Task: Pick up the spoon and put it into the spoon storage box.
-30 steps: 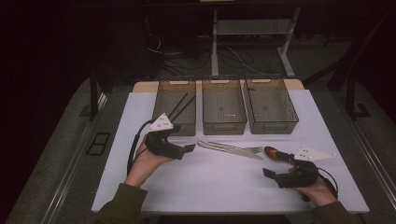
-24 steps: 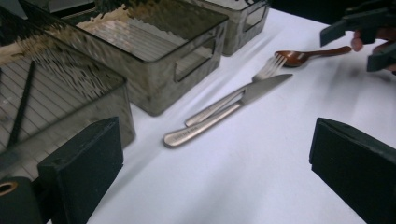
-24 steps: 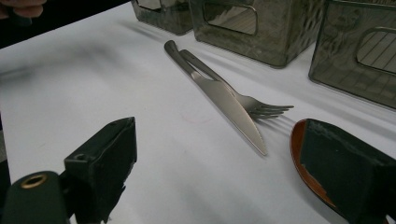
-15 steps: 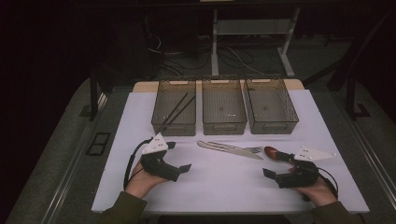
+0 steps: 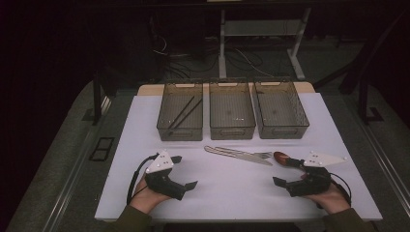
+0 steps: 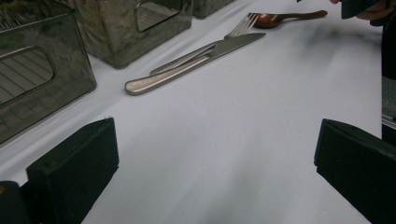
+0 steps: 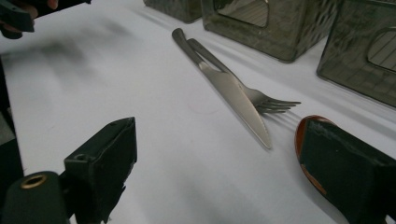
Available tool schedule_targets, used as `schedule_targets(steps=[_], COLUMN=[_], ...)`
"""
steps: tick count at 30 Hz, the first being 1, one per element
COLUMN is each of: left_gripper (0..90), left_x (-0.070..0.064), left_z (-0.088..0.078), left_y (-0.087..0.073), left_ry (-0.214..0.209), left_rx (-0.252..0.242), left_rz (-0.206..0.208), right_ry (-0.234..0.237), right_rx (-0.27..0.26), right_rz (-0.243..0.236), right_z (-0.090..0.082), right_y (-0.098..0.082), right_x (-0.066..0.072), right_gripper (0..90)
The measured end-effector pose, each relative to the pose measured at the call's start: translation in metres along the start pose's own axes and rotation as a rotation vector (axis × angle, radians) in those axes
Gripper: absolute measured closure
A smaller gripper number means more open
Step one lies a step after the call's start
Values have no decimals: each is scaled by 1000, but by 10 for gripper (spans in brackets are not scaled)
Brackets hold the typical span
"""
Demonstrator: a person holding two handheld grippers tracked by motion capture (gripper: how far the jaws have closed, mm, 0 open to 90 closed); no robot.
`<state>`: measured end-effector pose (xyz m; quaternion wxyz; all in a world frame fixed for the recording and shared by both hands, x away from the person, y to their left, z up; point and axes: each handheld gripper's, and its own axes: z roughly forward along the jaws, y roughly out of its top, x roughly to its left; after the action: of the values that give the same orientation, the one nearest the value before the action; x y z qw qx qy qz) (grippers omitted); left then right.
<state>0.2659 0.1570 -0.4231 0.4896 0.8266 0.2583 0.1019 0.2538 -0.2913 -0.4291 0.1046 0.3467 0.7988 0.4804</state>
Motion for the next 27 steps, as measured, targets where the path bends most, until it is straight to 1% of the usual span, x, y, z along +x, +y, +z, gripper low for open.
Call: schedule_targets(steps=[3, 7, 13, 20, 27], left_gripper=[0, 0, 0, 0, 0], left_x=[1, 1, 0, 0, 1], left_z=[0, 1, 2, 3, 4], left_y=[-1, -1, -1, -2, -3], left_ry=[-9, -15, -21, -27, -28], left_rx=[4, 7, 6, 13, 10], left_rz=[-11, -3, -5, 2, 4], right_ry=[2, 0, -10, -33, -61], right_rx=[16, 31, 41, 51, 45], right_rz=[0, 5, 10, 26, 32], right_z=[-1, -4, -8, -11, -12], right_y=[3, 6, 10, 14, 22], right_x=[-1, -4, -12, -25, -41], right_gripper=[114, 114, 119, 120, 120])
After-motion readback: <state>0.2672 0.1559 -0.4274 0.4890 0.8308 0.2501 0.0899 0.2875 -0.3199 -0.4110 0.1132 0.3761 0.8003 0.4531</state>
